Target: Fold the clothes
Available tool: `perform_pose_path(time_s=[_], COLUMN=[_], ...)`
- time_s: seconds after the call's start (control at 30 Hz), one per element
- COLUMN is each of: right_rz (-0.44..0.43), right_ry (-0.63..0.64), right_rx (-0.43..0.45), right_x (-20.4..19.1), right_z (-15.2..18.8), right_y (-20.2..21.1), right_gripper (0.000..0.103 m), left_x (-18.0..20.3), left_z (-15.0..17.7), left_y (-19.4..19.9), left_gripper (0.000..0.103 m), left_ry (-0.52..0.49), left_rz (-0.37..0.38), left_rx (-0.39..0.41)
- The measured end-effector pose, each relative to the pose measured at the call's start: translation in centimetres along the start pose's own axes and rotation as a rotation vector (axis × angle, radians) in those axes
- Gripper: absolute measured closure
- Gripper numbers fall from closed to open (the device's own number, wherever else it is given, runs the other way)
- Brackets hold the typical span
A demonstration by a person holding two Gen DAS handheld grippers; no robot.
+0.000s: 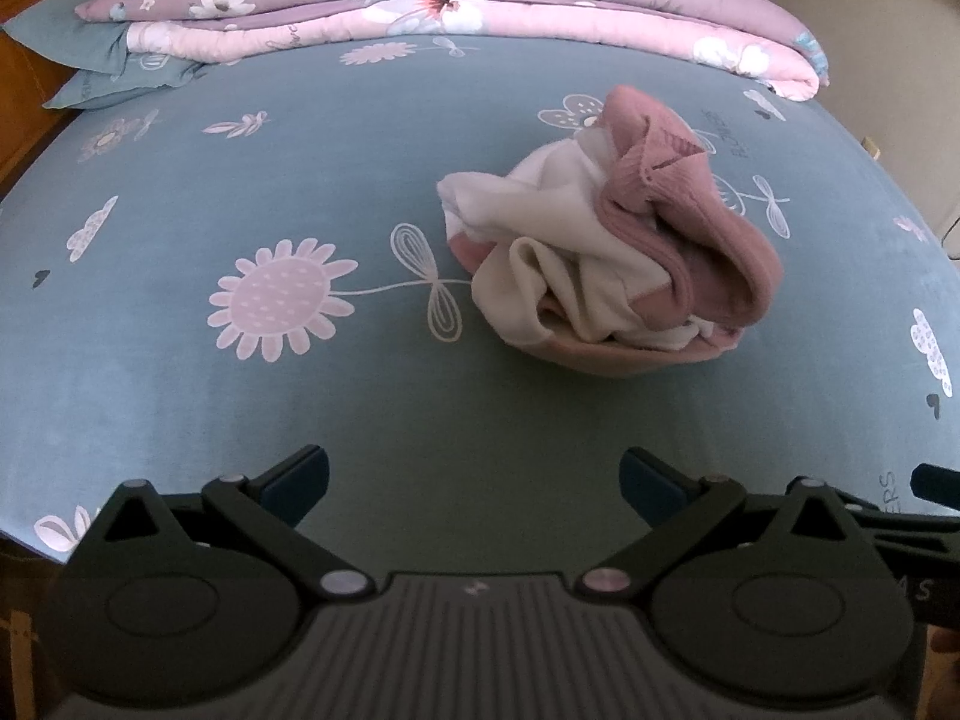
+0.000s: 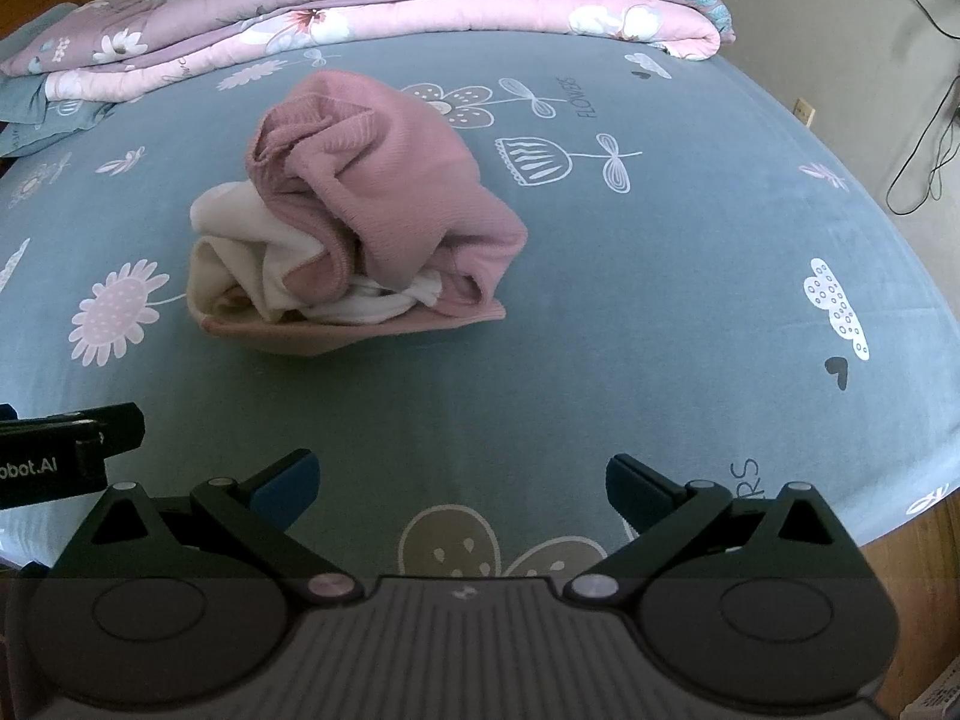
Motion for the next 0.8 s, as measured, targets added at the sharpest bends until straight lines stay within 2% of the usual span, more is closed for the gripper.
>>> perform_pose_path(time_s=[0.8], right_rz=[-0.006], right_ry=[0.021], right_rx=[0.05], right_x=[-0.7], right_z=[0.5], right_y=[2.7], right_gripper=[0.0], left_x=[-0.4], left_z=[0.5], left_y=[2.9], left_gripper=[0.001], left_ry=[0.013], left_rz=[0.017], left_rx=[0.042])
Point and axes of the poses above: each gripper's, at about its wrist camera, not at the fingertips, and y roughly against the way its jaws point, x to its right, z to its underside, the point moved 2 cm from there along -y, roughly the way its jaws point, and after that the axes turned 7 degrees about z, right-handed, at the moved point
